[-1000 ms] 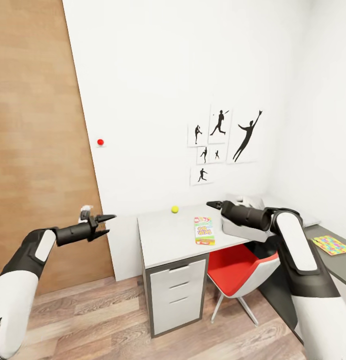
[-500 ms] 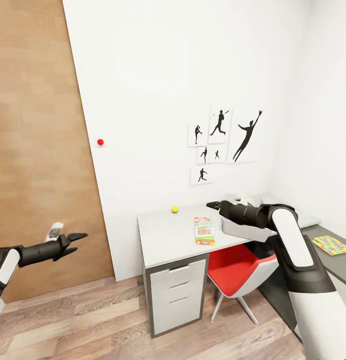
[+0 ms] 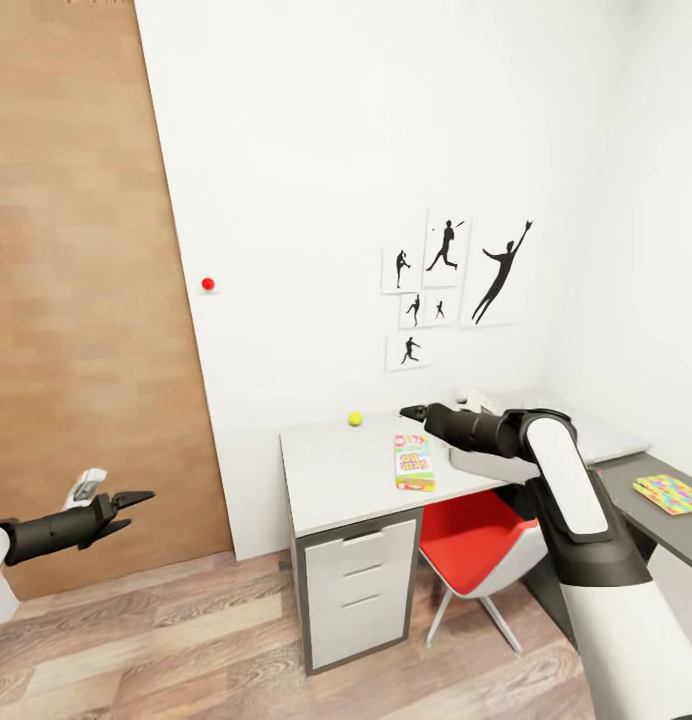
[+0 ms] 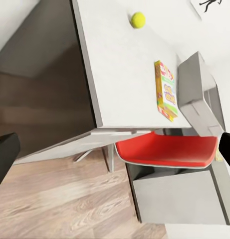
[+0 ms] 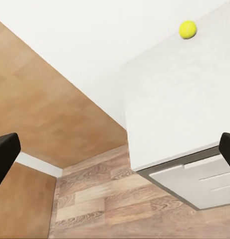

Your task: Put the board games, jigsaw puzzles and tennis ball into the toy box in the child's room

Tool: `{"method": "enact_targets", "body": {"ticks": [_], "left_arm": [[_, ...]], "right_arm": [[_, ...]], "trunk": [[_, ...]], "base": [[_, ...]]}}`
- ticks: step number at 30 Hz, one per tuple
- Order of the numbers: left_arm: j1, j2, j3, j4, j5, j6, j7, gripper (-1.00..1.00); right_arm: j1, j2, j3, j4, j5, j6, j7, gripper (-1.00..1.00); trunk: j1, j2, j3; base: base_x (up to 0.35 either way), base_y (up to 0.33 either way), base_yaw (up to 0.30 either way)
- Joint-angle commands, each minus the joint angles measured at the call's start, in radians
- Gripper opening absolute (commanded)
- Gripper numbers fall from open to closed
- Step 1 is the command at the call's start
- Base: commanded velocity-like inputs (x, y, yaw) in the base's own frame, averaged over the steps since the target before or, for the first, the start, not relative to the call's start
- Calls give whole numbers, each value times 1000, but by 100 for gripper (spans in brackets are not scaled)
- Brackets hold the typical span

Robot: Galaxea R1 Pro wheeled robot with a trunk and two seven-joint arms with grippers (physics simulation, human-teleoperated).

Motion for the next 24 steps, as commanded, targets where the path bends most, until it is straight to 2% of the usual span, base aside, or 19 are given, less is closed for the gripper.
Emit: {"method": "enact_targets", "body": {"ticks": [1, 5, 13, 24], "left_arm": [[0, -2, 1, 1, -1, 4, -4, 100], [0, -4, 1, 1, -5, 3, -5, 100], [0, -3, 0, 1, -6, 4, -6, 100], [0, -3, 0, 1, -7, 3, -5, 100]], "right_arm": [[0, 7, 2, 1, -8, 1, -18, 100], [-1, 18, 2, 6, -6, 2, -47, 100], [-2, 21, 2, 7, -5, 4, -98, 100], [-2, 21, 1, 10, -6, 4, -124, 100]], "trunk": [[0, -1, 0], [0, -1, 0], [0, -1, -2], [0, -1, -2]], "base": [[5, 0, 240], [72, 2, 270], [134, 6, 266], [14, -3, 37]]}}
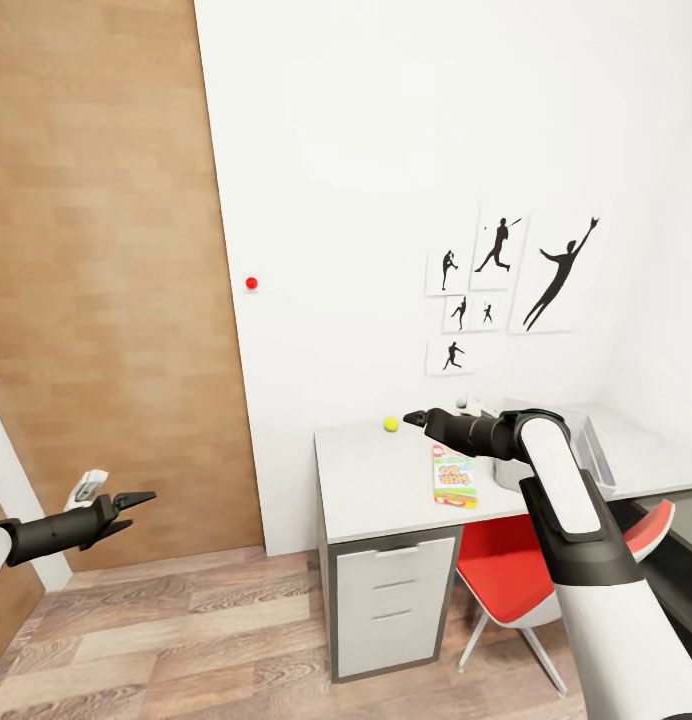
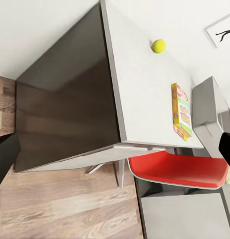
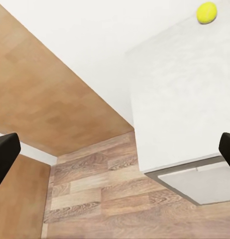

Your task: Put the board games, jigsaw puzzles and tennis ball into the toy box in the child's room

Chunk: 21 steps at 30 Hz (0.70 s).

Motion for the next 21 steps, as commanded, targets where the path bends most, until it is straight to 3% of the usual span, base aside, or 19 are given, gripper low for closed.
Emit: {"method": "enact_targets", "body": {"ticks": [1, 14, 21], "left_arm": [[0, 0, 2, 0, -1, 4, -3, 100], [0, 2, 3, 0, -1, 4, -3, 100], [0, 2, 3, 0, -1, 4, -3, 100]], "right_arm": [[-1, -1, 1, 0, -9, 1, -11, 100], [-1, -1, 1, 0, -8, 1, -10, 100], [0, -1, 2, 0, -8, 1, -11, 100]], "trunk": [[0, -1, 0], [0, -1, 0], [0, -1, 0]], "base": [[1, 0, 2], [15, 25, 0], [1, 123, 0]]}}
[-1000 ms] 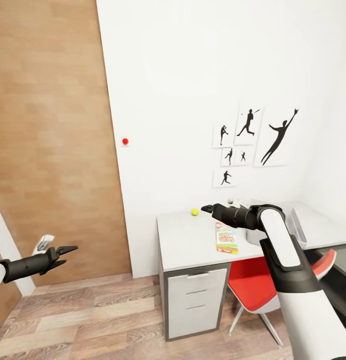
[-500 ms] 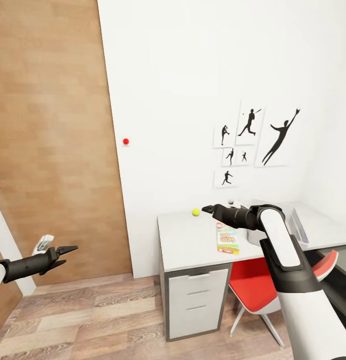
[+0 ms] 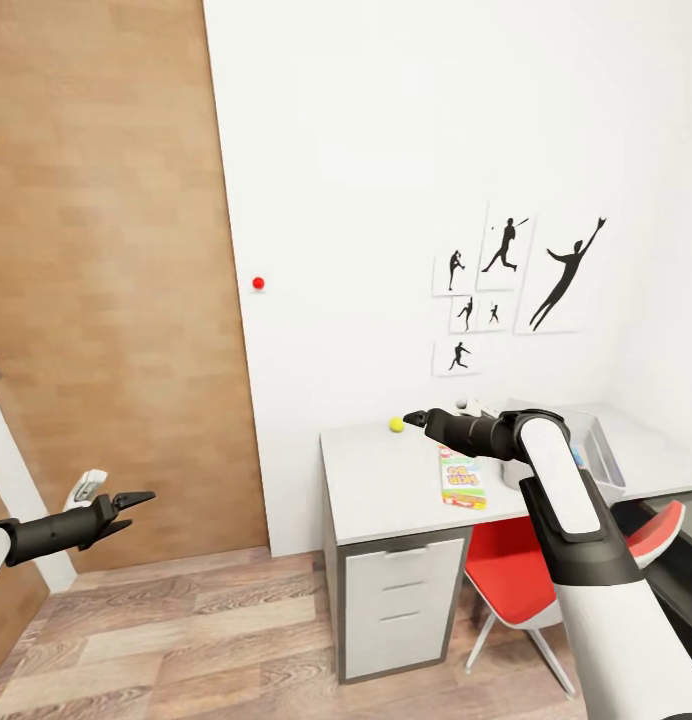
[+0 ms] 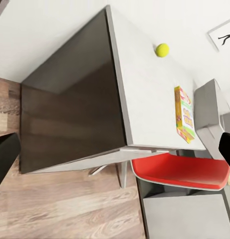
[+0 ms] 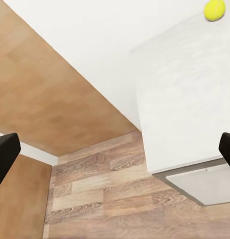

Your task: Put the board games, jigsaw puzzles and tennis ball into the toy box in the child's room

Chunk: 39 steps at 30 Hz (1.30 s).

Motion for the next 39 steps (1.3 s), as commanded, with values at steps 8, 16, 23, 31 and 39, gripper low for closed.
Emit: {"method": "enact_targets", "body": {"ticks": [8, 16, 23, 31, 39], "left_arm": [[0, -2, 1, 0, -1, 4, -2, 100], [0, -3, 1, 1, -1, 4, -2, 100], [0, -4, 1, 0, -1, 4, -2, 100], [0, -5, 1, 0, -1, 4, -2, 100], [0, -5, 1, 1, -1, 4, -2, 100]], "right_arm": [[-1, -1, 2, -3, -9, 1, -11, 100], [-1, -1, 2, -4, -9, 1, -12, 100], [-1, -1, 1, -4, -6, -1, -19, 100], [-4, 2, 0, -4, 22, 2, -142, 100], [-73, 25, 2, 0, 27, 4, -182, 100]], "trunk": [[0, -1, 0], [0, -1, 0], [0, -1, 0], [0, -1, 0], [0, -1, 0]], "base": [[0, 13, 0], [0, 62, 0], [76, 81, 0], [39, 19, 0], [2, 1, 0]]}}
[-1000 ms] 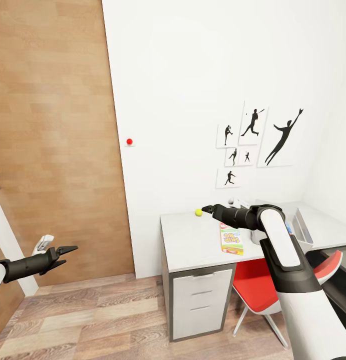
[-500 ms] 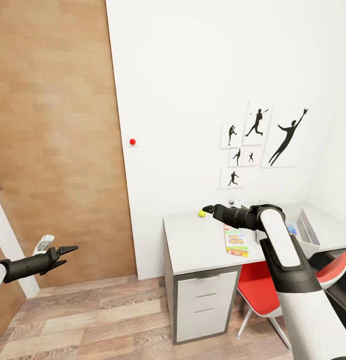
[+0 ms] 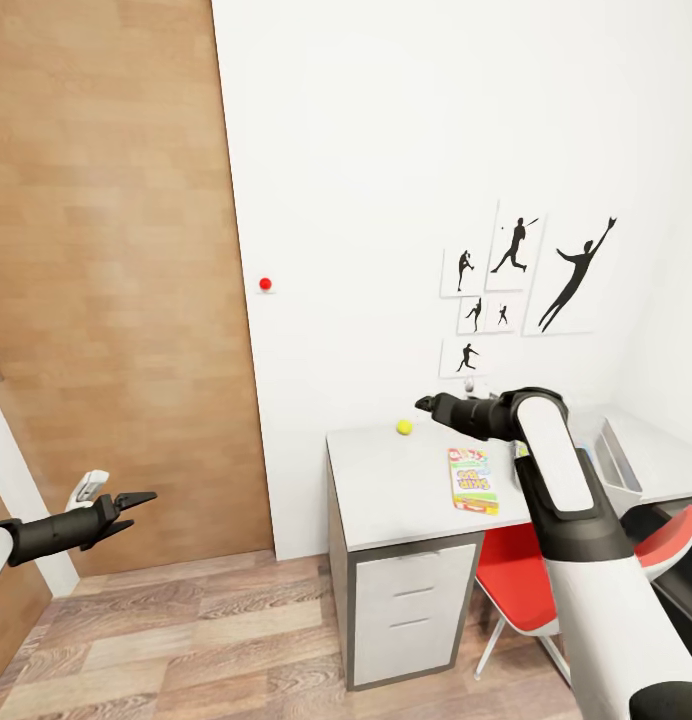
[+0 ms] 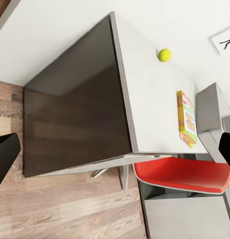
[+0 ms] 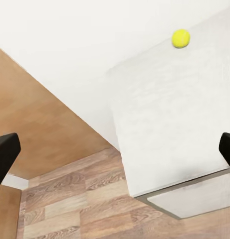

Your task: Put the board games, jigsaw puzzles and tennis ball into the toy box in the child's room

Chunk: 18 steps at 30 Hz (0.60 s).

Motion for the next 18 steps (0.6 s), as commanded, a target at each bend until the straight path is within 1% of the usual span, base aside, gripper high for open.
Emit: {"method": "enact_targets", "body": {"ticks": [1, 2, 4, 8, 14, 18], "left_arm": [[0, 1, 2, 0, -1, 4, -3, 100], [0, 1, 2, 0, -1, 4, -3, 100], [1, 4, 2, 0, -1, 4, -3, 100], [1, 6, 3, 0, -1, 4, -3, 100], [1, 6, 2, 0, -1, 4, -3, 100], [1, 6, 2, 0, -1, 4, -3, 100]], "right_arm": [[-15, 6, 4, 0, -8, 3, -27, 100], [-22, 9, 8, 1, -8, 3, -37, 100], [-43, 15, 40, 6, -8, 3, -87, 100], [-60, 20, 91, 9, -10, 3, -155, 100], [-64, 20, 103, 13, -14, 2, -177, 100], [-64, 20, 108, 13, -14, 2, -180, 100]], "trunk": [[0, -1, -1], [0, -1, -1], [0, -1, -1], [0, -1, -1], [0, -1, -1], [0, -1, -1]], "base": [[0, 0, 0], [7, 7, 0], [69, 73, 0], [83, 82, 0], [21, 16, 0], [135, 77, 0]]}}
